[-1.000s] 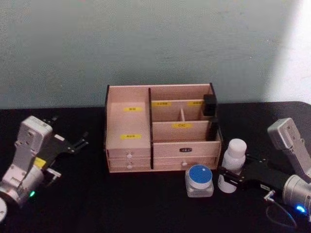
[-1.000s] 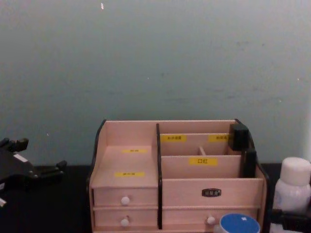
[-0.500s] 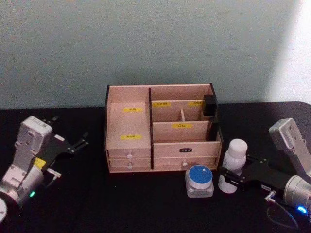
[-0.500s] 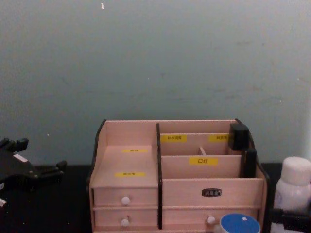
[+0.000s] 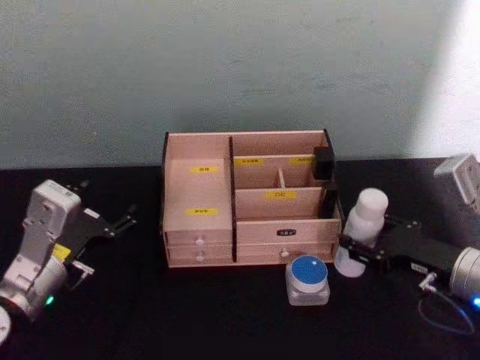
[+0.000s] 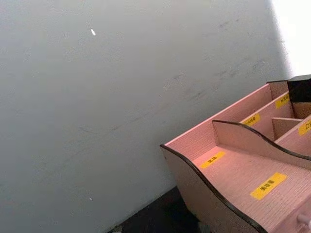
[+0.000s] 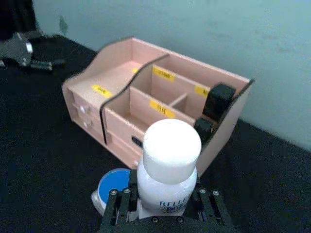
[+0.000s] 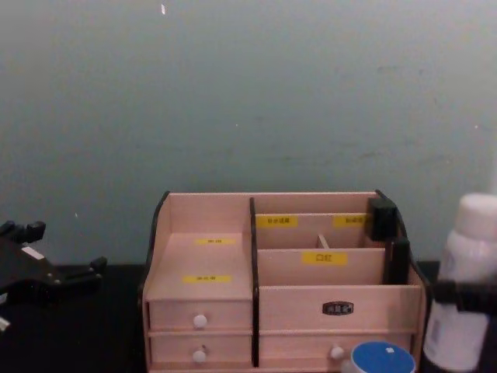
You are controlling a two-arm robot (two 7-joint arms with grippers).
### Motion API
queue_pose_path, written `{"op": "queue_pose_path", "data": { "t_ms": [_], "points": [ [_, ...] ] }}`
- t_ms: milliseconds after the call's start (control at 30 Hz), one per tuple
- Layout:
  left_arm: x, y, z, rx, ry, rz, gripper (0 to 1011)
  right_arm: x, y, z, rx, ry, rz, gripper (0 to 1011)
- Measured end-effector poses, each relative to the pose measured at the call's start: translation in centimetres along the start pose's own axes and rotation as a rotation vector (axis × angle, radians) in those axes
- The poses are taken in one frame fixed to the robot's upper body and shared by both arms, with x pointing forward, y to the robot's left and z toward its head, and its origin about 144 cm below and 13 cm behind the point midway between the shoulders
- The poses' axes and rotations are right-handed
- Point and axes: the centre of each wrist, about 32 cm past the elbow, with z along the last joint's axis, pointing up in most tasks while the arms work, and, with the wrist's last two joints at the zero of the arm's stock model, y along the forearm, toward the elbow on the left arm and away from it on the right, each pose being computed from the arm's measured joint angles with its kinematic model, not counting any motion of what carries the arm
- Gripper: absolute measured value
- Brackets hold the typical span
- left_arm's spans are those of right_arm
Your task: Pick up the facial cleanser and watermelon frost from the table and place them into the tiered storage box.
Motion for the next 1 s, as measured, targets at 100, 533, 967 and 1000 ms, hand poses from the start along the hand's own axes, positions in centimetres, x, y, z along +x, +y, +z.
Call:
{"op": "queue_pose_path", "data": {
  "t_ms": [100,533,967,1000],
  "points": [
    [0.0,0.0,0.0,0.0,0.0,0.0,1001,0.3,0.1,1.0,0.017,0.0,0.004,593],
    [0.0,0.0,0.0,0.0,0.0,0.0,1001,1.4,2.5,5.1,0.071,-0.007,0.016,593],
    [0.0,0.0,0.0,0.0,0.0,0.0,1001,2.2,7.2,8.4,0.095,-0.003,0.021,593],
    [0.0,0.0,0.0,0.0,0.0,0.0,1001,2.2,7.7,8.7,0.096,-0.001,0.022,593]
  ]
}}
